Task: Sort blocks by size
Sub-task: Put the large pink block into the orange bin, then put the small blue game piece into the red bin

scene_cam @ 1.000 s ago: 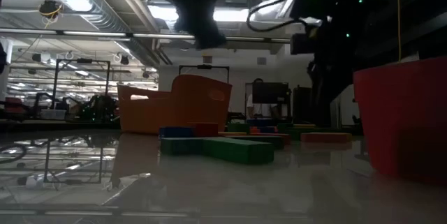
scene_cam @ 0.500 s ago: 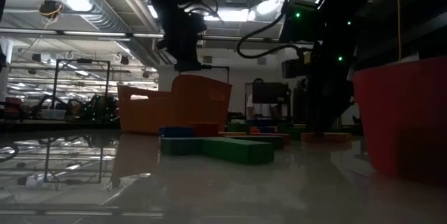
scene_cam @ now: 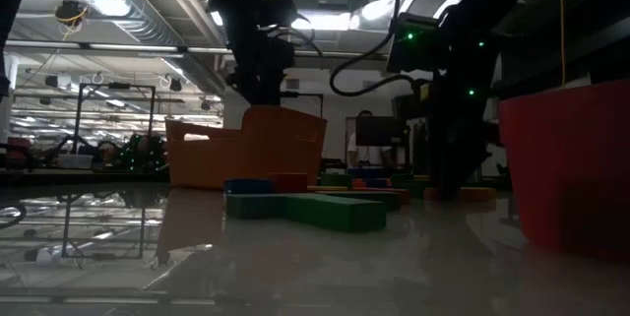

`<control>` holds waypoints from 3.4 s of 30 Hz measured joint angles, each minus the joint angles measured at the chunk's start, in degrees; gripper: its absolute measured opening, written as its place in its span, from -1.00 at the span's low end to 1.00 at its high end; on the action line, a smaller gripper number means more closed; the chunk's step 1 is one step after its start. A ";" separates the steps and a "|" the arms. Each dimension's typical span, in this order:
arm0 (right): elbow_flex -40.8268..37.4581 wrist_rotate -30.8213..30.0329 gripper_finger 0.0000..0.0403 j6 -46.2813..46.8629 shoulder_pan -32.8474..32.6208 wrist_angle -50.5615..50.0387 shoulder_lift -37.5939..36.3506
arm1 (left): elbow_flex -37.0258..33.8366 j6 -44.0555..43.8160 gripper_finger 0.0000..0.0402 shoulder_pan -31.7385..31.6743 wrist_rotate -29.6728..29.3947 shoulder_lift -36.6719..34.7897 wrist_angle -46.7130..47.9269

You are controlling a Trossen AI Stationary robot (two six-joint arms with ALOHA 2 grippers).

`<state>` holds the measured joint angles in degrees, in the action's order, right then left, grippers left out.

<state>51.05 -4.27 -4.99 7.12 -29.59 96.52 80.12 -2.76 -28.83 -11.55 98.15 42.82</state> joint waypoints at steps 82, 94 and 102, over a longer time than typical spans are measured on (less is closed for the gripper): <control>29.75 -4.25 -0.20 -20.84 9.39 -9.57 -6.38 | 0.00 -19.62 0.06 39.05 10.25 5.34 8.97; 29.75 -4.22 -0.20 -17.62 9.39 -21.57 -10.00 | -0.02 -24.57 0.05 38.54 10.27 13.79 6.85; 28.54 -4.18 -0.20 -17.58 9.39 -23.16 -9.98 | -0.04 -24.90 0.05 38.52 10.27 15.05 4.05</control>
<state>79.58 -8.45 -22.57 16.51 -52.75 86.54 80.07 -27.67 9.69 -1.28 113.20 46.87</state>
